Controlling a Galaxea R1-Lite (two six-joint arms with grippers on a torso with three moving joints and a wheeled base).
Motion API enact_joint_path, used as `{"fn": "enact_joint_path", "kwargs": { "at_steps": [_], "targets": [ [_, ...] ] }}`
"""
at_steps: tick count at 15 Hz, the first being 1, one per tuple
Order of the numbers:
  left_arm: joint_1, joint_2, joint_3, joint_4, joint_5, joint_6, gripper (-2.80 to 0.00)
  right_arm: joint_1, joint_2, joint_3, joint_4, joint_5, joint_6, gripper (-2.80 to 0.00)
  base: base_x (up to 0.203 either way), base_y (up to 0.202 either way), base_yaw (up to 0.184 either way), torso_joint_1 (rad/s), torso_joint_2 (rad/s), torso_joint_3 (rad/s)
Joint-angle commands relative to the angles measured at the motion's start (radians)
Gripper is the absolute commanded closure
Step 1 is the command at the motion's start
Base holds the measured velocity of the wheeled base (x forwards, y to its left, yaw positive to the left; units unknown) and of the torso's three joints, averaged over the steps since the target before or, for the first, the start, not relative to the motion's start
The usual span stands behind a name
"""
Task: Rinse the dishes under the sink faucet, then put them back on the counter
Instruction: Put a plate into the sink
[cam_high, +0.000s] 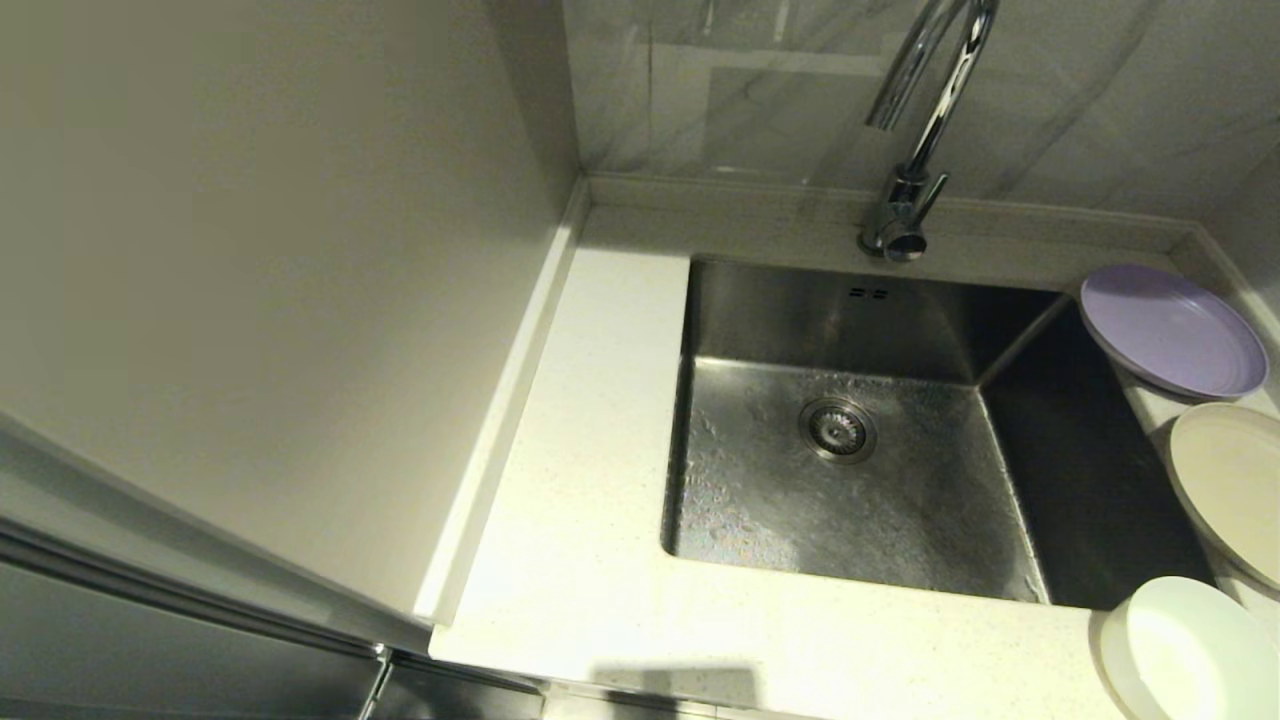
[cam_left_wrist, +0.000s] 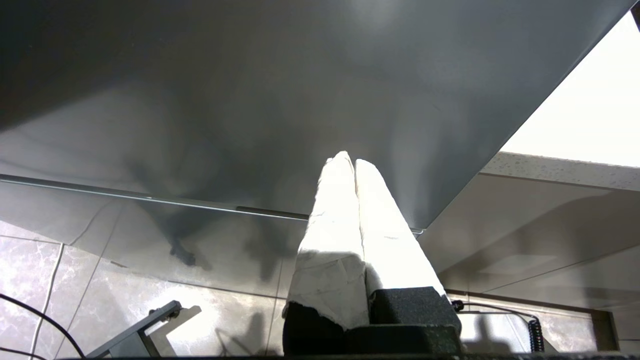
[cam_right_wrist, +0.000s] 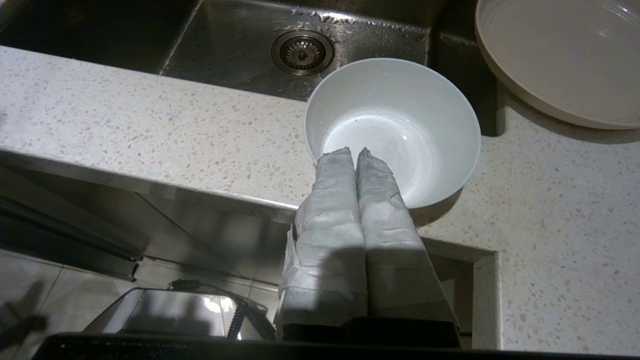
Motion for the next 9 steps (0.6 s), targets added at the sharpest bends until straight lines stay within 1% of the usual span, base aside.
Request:
{"fn": "enact_joint_path", "kwargs": {
  "at_steps": [1,5,7,9],
  "targets": [
    [0.000,-0.003,0.000,0.000,0.000,-0.001,0.00,0.000,0.000,0.000,0.000,0.000,0.000,0.00,0.000,0.000,0.000,0.000,0.00,0.000],
    [0.000,-0.003,0.000,0.000,0.000,-0.001,0.00,0.000,0.000,-0.001,0.000,-0.005,0.000,0.00,0.000,0.000,0.000,0.000,0.00,0.000],
    [0.000,-0.003,0.000,0.000,0.000,-0.001,0.00,0.000,0.000,0.000,-0.004,-0.023,-0.001,0.00,0.000,0.000,0.000,0.000,0.00,0.000],
    [0.000,-0.003,0.000,0.000,0.000,-0.001,0.00,0.000,0.001,-0.040,0.001,-0.025,-0.001,0.00,0.000,0.000,0.000,0.000,0.00,0.000]
  ]
}}
